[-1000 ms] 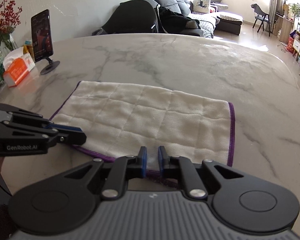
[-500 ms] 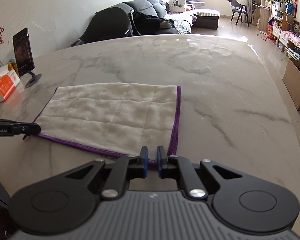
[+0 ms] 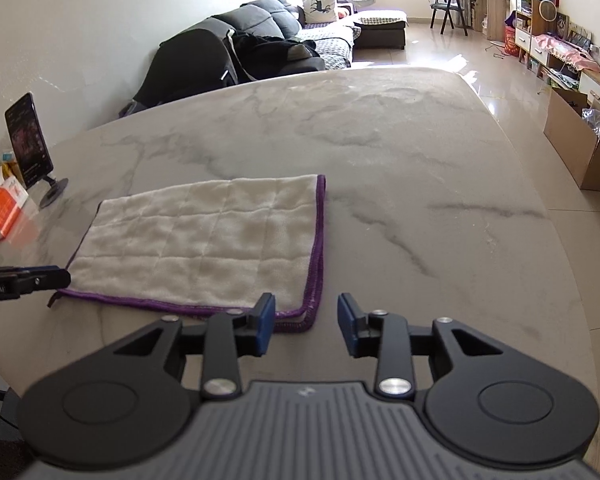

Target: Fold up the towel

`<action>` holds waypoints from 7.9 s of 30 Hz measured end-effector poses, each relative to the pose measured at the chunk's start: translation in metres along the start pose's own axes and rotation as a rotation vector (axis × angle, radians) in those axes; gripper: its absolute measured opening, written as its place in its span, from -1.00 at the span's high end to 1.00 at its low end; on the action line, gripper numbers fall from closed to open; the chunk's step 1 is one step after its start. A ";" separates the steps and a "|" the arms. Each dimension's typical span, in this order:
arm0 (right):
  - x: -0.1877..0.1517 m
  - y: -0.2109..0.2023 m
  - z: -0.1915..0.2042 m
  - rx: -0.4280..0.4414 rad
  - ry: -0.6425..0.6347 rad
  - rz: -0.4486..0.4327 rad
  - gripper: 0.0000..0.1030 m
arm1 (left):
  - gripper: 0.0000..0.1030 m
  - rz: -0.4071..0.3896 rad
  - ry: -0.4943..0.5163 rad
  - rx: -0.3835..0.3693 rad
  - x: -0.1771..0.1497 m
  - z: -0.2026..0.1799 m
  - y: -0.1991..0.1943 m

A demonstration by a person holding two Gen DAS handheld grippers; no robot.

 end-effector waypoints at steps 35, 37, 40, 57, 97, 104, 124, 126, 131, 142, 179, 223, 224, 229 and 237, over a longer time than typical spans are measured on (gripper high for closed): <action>0.025 -0.005 0.015 0.103 0.021 -0.014 0.85 | 0.23 -0.205 0.707 -0.213 -0.039 -0.214 0.076; 0.027 -0.005 0.015 0.109 0.018 -0.012 0.85 | 0.28 -0.215 0.692 -0.198 -0.040 -0.215 0.083; 0.030 -0.004 0.015 0.108 0.010 -0.001 0.74 | 0.87 -0.185 0.588 -0.206 -0.034 -0.209 0.092; 0.071 0.007 -0.022 0.007 0.049 -0.039 0.09 | 0.93 -0.218 0.085 -0.267 0.027 -0.153 0.074; 0.130 0.081 0.025 0.110 0.131 0.078 0.31 | 0.93 -0.261 -0.037 -0.178 0.022 -0.123 0.027; 0.128 0.081 0.030 0.115 0.103 0.078 0.86 | 0.93 -0.263 -0.044 -0.179 0.018 -0.123 0.023; 0.153 0.070 0.128 0.245 -0.097 -0.010 0.90 | 0.93 -0.320 -0.069 -0.024 0.012 -0.097 -0.028; 0.152 0.072 0.134 0.250 -0.111 -0.007 0.90 | 0.93 -0.314 -0.076 -0.017 0.010 -0.094 -0.031; 0.150 0.076 0.149 0.262 -0.140 0.002 0.90 | 0.93 -0.311 -0.088 0.001 0.007 -0.084 -0.037; 0.139 0.088 0.178 0.271 -0.202 0.031 0.90 | 0.93 -0.299 -0.126 0.034 -0.004 -0.071 -0.049; 0.108 0.149 0.232 0.249 -0.289 0.123 0.86 | 0.08 -0.256 -0.188 0.153 -0.013 -0.014 -0.048; 0.099 0.145 0.229 0.291 -0.280 0.125 0.80 | 0.87 -0.254 -0.347 0.081 -0.009 0.007 -0.039; 0.100 0.144 0.232 0.296 -0.285 0.122 0.80 | 0.87 -0.257 -0.349 0.083 -0.009 0.007 -0.041; 0.101 0.144 0.241 0.306 -0.298 0.111 0.80 | 0.87 -0.245 -0.359 0.108 -0.013 0.015 -0.040; 0.107 0.157 0.238 0.320 -0.257 0.084 0.32 | 0.65 -0.161 -0.355 0.141 -0.025 0.025 -0.021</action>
Point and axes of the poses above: each gripper's, at about its wrist camera, not at the fingertips, and y roughly the way its jaws point, z to its left, x to its top, the point moved 10 cm from there along y, roughly the way its jaws point, and after that the axes turned 5 degrees about x, right-handed, at the moved point
